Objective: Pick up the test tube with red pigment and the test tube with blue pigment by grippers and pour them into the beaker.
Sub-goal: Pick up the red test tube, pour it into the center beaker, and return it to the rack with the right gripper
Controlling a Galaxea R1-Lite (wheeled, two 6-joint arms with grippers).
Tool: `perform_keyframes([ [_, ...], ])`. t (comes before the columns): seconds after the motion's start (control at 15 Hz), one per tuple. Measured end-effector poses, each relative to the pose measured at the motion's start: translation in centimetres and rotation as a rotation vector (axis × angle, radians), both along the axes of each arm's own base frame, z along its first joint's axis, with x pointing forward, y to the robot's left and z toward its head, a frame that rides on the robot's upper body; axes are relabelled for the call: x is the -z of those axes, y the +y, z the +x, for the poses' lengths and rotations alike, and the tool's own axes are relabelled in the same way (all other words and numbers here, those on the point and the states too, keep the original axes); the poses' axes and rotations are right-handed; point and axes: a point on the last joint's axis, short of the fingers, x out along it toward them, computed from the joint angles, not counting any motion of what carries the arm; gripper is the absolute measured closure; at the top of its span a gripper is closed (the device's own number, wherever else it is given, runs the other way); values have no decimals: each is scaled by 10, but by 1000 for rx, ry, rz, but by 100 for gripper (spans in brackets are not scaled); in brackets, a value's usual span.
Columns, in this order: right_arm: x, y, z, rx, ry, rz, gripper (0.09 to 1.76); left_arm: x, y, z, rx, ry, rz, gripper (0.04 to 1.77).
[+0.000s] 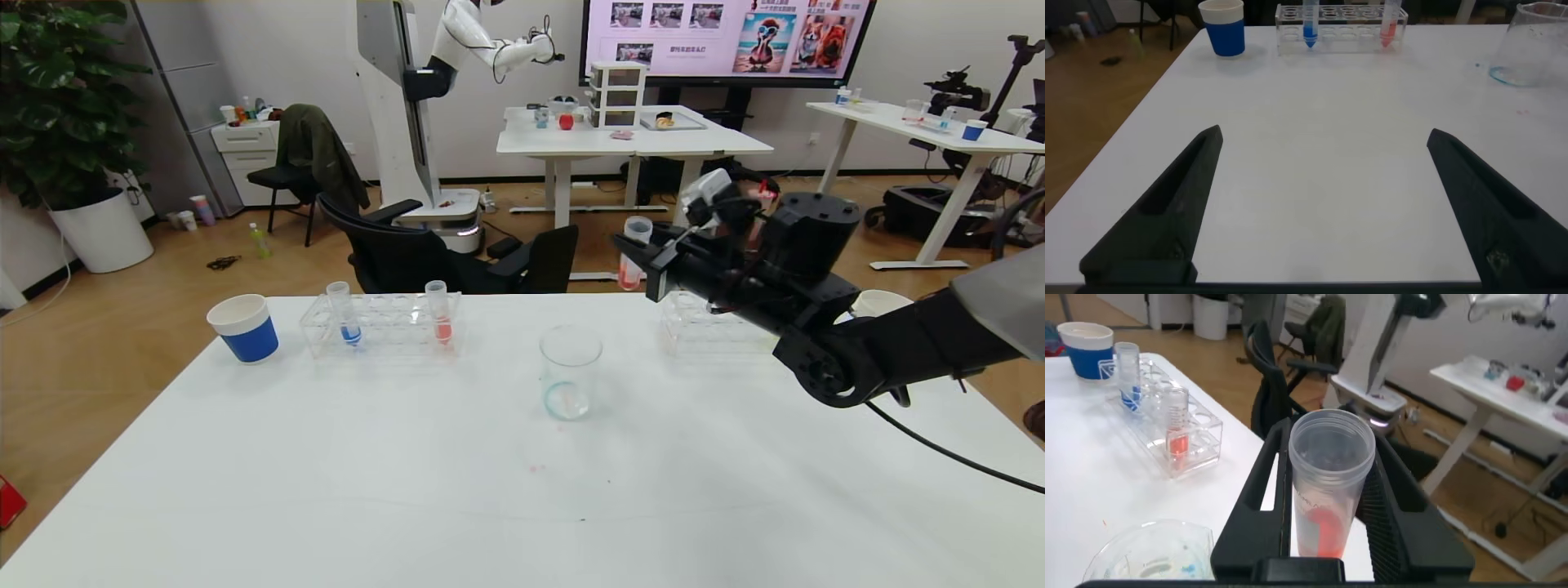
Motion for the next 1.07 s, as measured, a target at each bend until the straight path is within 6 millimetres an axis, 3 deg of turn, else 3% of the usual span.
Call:
perform_keyframes([
  [0.47,42,10,14,-97,-237,-200,133,0,0,0,0,0,0,7],
  [1.07,53,13,19,-208,-462,-379,133,0,0,0,0,0,0,7],
])
